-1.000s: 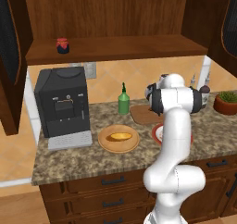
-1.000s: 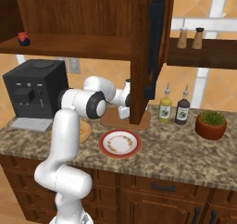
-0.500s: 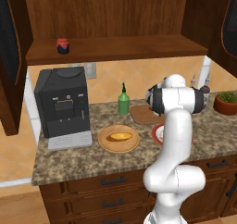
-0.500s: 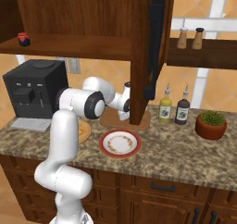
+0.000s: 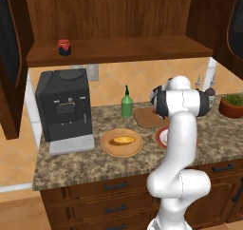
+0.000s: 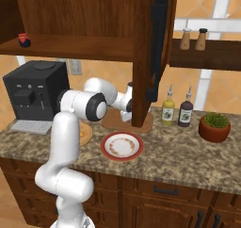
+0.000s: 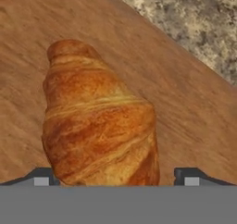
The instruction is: From the different types of pastries on the counter, select a croissant and place it on the cutting board. Then retrieve a jar of jam from the cabinet and place it alongside the croissant on the cutting board.
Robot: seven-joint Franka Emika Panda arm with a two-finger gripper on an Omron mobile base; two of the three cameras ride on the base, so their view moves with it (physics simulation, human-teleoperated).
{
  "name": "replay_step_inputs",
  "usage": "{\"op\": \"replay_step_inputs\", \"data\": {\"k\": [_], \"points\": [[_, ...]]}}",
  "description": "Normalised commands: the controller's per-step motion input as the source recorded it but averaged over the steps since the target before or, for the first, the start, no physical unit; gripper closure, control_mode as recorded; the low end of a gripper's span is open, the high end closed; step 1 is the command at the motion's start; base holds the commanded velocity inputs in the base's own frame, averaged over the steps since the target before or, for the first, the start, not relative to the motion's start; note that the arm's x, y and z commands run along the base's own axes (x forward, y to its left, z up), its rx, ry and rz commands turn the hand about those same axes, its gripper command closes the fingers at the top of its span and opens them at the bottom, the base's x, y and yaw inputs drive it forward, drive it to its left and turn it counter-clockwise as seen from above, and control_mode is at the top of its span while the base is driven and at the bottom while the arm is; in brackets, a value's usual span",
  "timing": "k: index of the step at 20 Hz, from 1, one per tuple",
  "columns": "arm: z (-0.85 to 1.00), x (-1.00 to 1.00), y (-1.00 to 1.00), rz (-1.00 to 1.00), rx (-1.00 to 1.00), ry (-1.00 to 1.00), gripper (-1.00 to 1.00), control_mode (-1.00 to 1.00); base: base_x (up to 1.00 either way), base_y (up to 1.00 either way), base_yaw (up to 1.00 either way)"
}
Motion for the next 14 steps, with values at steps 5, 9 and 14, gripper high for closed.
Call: {"op": "replay_step_inputs", "data": {"k": [5,9,14], "points": [[0.02,-0.18,0.02,-0.03,-0.01,-0.05,-1.00,-1.00,0.00,0.00,0.00],[0.33,-0.31,0.22,-0.01,-0.07,-0.11,-1.00,-1.00,0.00,0.00,0.00],[0.57,-0.60,0.40,0.00,-0.16,-0.21,-1.00,-1.00,0.00,0.00,0.00]]}}
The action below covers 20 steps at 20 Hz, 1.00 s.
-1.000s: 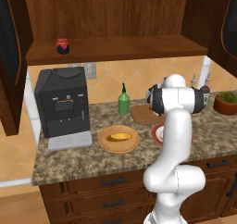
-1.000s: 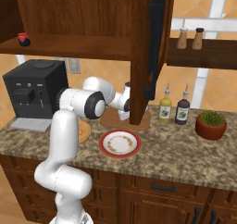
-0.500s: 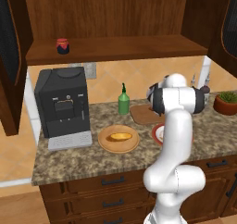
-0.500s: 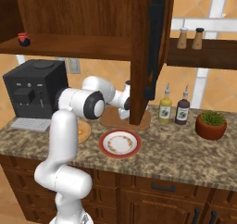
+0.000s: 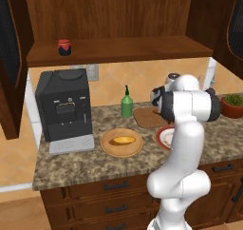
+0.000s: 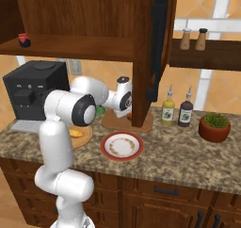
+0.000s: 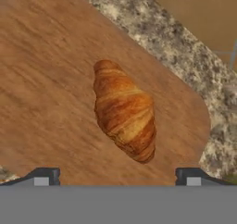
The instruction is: From the different types of pastries on the counter, select a croissant and place it on the cutting board. Then retrieve a jar of jam from the cabinet and place it alongside the croissant on the cutting board.
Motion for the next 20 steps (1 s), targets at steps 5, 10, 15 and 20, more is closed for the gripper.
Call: {"op": "replay_step_inputs", "data": {"k": [5,10,15,20], "points": [[0.38,-1.00,0.25,0.09,-0.06,-0.20,-1.00,-1.00,0.00,0.00,0.00],[0.94,-1.00,0.15,0.11,0.00,-0.10,-1.00,-1.00,0.00,0.00,0.00],[0.93,-0.98,0.03,0.14,0.00,-0.13,-1.00,-1.00,0.00,0.00,0.00],[0.87,-1.00,0.09,0.15,0.11,-0.13,-1.00,-1.00,0.00,0.00,0.00]]}}
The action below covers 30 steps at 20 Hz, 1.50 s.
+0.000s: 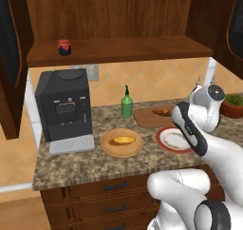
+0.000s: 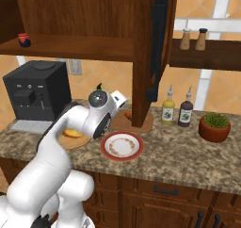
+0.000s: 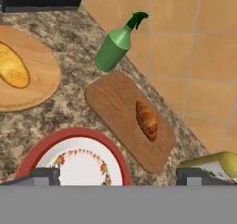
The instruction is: From the different types of pastries on the counter, select a croissant and place it on the cutting board. Then retrieve a jar of jam from the cabinet and place it alongside the croissant on the cutting board.
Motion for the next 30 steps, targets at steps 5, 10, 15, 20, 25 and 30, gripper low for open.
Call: {"op": "replay_step_inputs", "data": {"k": [5,10,15,20,25,30], "points": [[0.72,-1.00,0.50,0.15,0.07,0.00,-1.00,-1.00,0.00,0.00,0.00],[0.91,-0.98,0.49,0.19,0.07,0.08,-1.00,-1.00,0.00,0.00,0.00],[0.97,-0.26,0.07,0.10,0.05,0.01,-1.00,-1.00,0.00,0.00,0.00],[0.64,0.12,-0.01,0.01,0.12,0.22,-1.00,-1.00,0.00,0.00,0.00],[0.97,-0.57,0.00,0.00,0.44,0.22,-1.00,-1.00,0.00,0.00,0.00],[0.63,-0.23,0.21,-0.01,0.40,0.23,-1.00,-1.00,0.00,0.00,0.00]]}}
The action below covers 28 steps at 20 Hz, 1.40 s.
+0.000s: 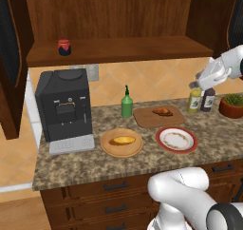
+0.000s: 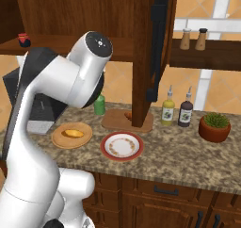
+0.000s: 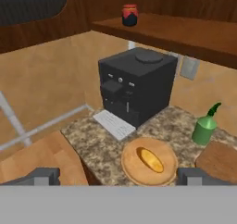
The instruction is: From the different types of pastries on the counter, select a croissant and place it on the cutting board. Then retrieve a jar of jam from the cabinet and place it alongside the croissant on the cutting board.
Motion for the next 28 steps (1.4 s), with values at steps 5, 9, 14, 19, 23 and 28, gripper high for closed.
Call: {"op": "replay_step_inputs", "data": {"k": [5,9,14,19,23,28], "points": [[0.33,-0.01,0.42,-0.03,0.29,0.18,-1.00,-1.00,0.00,0.00,0.00],[0.13,0.00,0.45,-0.03,0.23,0.05,-1.00,-1.00,0.00,0.00,0.00],[0.29,0.00,0.53,-0.03,0.03,-0.12,-1.00,-1.00,0.00,0.00,0.00],[0.13,0.00,0.40,-0.01,-0.03,-0.18,-1.00,-1.00,0.00,0.00,0.00],[0.00,0.27,0.23,-0.09,0.00,0.02,-1.00,-1.00,0.00,0.00,0.00],[0.05,0.34,0.27,-0.22,0.00,0.01,-1.00,-1.00,0.00,0.00,0.00]]}}
